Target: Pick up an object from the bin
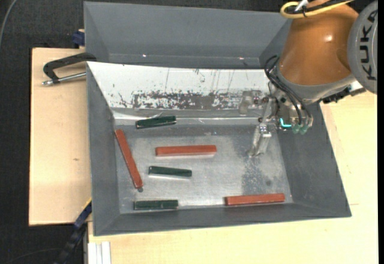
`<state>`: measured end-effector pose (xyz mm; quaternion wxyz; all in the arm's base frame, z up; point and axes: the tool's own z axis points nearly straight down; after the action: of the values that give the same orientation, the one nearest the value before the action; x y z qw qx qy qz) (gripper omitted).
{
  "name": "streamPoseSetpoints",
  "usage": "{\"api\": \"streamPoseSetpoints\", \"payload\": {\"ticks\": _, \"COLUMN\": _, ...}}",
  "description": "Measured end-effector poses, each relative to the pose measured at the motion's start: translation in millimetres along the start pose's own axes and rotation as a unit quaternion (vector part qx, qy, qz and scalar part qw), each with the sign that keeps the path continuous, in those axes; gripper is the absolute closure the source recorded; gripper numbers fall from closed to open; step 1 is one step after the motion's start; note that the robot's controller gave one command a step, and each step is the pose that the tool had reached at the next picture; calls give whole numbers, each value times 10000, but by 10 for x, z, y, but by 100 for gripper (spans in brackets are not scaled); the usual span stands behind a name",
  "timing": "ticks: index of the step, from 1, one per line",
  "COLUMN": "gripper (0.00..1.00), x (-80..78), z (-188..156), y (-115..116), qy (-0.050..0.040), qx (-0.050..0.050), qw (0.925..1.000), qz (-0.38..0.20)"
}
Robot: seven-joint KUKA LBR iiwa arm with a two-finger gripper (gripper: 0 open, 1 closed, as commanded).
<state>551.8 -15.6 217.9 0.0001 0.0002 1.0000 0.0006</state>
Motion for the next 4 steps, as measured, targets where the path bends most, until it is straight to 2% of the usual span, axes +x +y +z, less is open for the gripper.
{"api": "streamPoseSetpoints", "payload": {"ticks": 1, "gripper": 0, "x": -41, "z": -358, "y": 299, "qy": -47, "qx": 2, "qw": 9927, "qz": -1202}}
{"api": "streamPoseSetpoints", "payload": {"ticks": 2, "gripper": 0, "x": -61, "z": 1168, "y": 629, "qy": 34, "qx": -7, "qw": 9961, "qz": -886}}
{"api": "streamPoseSetpoints", "payload": {"ticks": 3, "gripper": 0, "x": -300, "z": 1491, "y": 829, "qy": -22, "qx": -7, "qw": 9944, "qz": -1053}}
{"api": "streamPoseSetpoints", "payload": {"ticks": 4, "gripper": 100, "x": -300, "z": 1472, "y": 820, "qy": -24, "qx": -3, "qw": 9945, "qz": -1046}}
